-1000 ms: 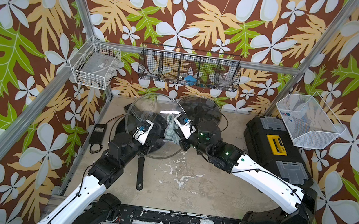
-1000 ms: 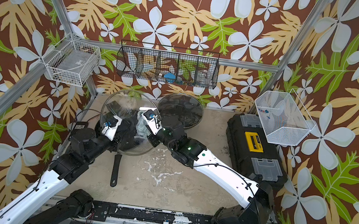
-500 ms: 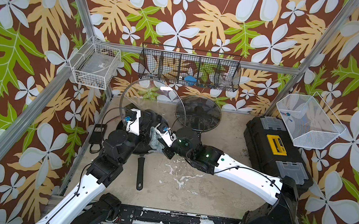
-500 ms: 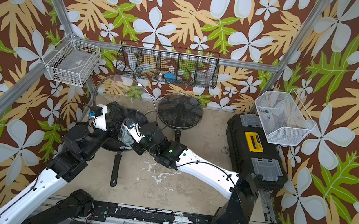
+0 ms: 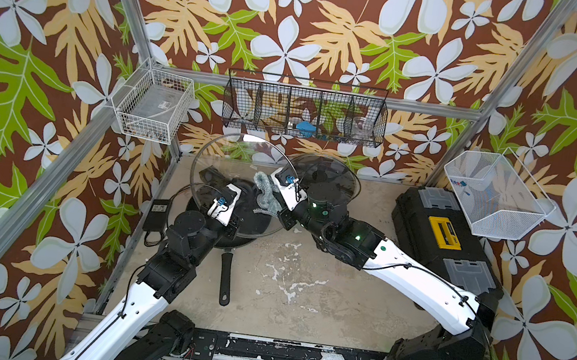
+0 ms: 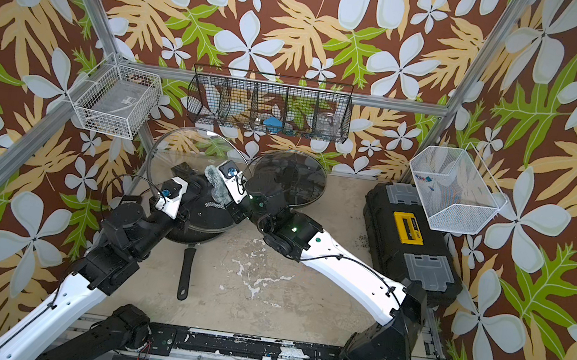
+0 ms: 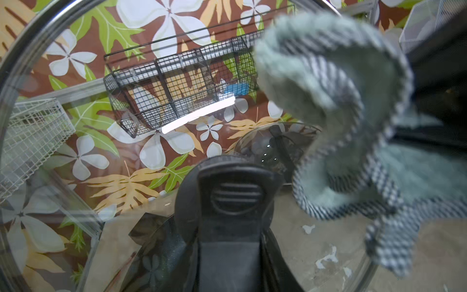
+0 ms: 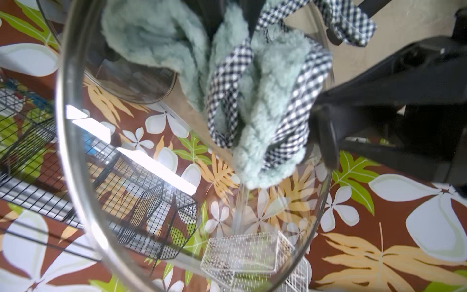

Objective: Wipe the pot lid with a cloth
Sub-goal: Wipe the pot lid.

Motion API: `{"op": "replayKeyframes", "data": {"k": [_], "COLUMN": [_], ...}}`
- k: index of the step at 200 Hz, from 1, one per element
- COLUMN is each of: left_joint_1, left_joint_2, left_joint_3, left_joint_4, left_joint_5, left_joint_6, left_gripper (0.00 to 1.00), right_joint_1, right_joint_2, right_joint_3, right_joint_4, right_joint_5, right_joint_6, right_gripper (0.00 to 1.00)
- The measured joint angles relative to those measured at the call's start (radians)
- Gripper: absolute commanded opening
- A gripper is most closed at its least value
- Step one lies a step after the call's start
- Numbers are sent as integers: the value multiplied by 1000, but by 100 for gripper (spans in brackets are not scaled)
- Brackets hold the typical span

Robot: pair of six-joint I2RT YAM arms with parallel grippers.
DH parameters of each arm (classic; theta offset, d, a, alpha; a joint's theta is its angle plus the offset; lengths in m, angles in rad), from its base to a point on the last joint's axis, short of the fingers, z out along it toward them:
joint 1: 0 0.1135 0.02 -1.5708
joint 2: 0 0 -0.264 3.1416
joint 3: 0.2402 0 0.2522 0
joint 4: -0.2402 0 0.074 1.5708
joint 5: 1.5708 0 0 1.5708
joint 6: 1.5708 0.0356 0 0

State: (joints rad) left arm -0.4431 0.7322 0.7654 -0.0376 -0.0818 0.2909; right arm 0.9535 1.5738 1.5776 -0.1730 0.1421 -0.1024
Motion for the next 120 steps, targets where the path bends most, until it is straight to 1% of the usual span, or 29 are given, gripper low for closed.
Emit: {"op": "replayKeyframes", "data": {"k": [61, 100, 120], "left_joint_1": [0, 0, 0], "left_joint_2": [-45, -54, -63], "left_joint_3": [-15, -13, -13], "left_joint_4": [-116, -171, -188], "left_joint_5": [175, 222, 240], "left_joint_6": [279, 441, 499], "left_gripper": [0, 0, 0], "right_joint_1": [2, 34, 40], "right_joint_2": [156, 271, 321], "right_joint_3": [241, 386, 455], "right_joint_4": [-47, -124, -170], "right_joint_5": [-59, -98, -137], "right_joint_6": [-19, -63, -86], "right_gripper": [0, 0, 0]}}
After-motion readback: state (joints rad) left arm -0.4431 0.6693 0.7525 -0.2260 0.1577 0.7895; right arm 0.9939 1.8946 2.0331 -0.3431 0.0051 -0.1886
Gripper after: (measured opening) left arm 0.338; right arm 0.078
